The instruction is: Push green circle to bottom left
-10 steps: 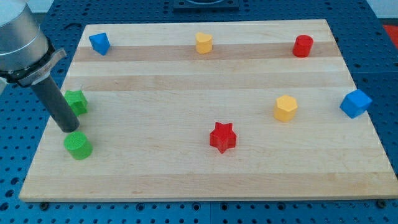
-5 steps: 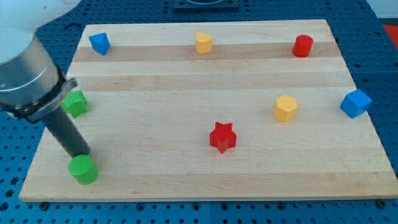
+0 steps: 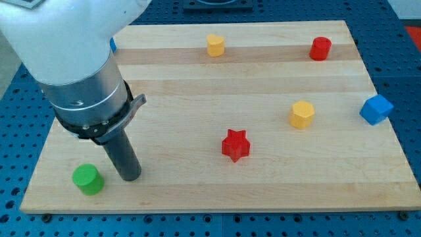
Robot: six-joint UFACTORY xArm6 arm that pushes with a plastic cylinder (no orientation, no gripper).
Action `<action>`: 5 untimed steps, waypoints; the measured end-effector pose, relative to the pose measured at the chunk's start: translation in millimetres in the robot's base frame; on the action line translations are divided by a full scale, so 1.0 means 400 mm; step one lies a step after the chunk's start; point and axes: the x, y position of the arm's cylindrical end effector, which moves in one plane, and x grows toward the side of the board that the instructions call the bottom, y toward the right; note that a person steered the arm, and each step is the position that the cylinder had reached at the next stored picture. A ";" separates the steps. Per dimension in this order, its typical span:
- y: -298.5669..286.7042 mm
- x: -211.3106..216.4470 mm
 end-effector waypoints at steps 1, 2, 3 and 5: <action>-0.011 0.038; -0.011 0.035; -0.034 0.020; -0.099 0.008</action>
